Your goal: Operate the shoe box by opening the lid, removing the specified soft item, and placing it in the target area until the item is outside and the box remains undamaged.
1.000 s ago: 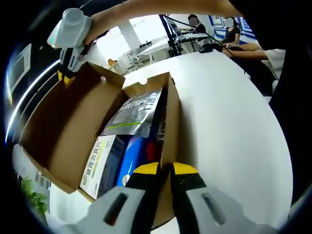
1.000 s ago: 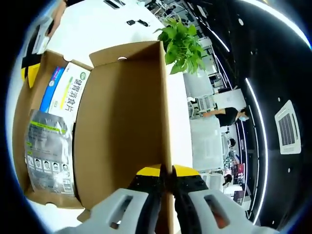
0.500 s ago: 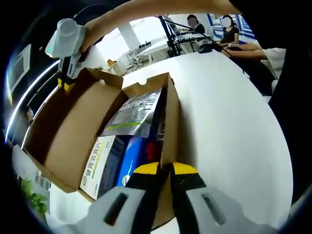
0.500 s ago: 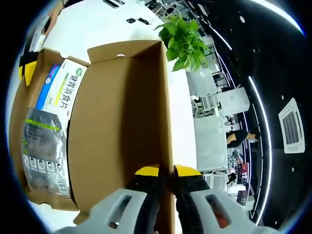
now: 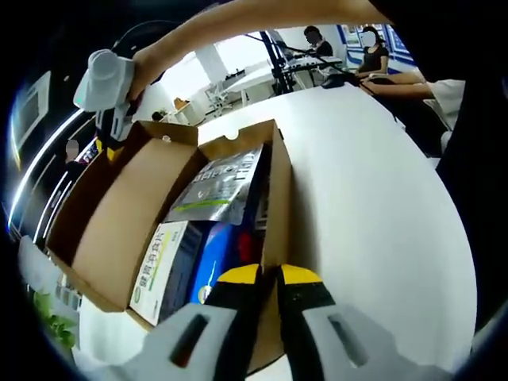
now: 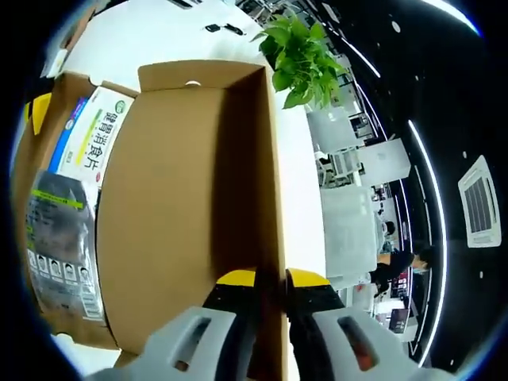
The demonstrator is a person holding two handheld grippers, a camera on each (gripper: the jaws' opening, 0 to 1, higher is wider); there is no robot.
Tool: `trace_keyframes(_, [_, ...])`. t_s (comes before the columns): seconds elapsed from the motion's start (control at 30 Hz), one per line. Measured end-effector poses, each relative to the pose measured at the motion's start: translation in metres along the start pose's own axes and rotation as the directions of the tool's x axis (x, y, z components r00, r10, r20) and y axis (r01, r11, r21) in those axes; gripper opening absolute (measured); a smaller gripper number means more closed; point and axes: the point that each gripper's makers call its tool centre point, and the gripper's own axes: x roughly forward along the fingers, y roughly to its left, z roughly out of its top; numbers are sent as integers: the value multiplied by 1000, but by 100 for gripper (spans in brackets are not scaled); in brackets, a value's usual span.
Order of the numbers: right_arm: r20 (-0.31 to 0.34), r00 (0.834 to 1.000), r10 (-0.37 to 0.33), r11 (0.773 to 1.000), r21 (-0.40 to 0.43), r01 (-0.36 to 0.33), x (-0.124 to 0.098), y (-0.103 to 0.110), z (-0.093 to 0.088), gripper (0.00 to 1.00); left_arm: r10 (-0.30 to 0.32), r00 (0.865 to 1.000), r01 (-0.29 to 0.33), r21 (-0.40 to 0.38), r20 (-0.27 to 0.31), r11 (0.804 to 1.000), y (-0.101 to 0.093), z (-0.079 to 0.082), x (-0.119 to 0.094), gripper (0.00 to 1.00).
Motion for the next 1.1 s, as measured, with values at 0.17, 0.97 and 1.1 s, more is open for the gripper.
trace_keyframes(0.17, [3,1000,1,1000,-22,-1,7,3,-2,11,-3,1000,3,-3,1,1000,0,0,0,7])
trace_keyframes(0.97, [3,999,43,999,-8,-43,27,10,-8,14,-3,1000,3,-12,2,1000,0,-1,0,7])
trace_keyframes(1.1, [8,998,57,998,0,-57,33,12,-10,14,-4,1000,4,-11,2,1000,0,-1,0,7])
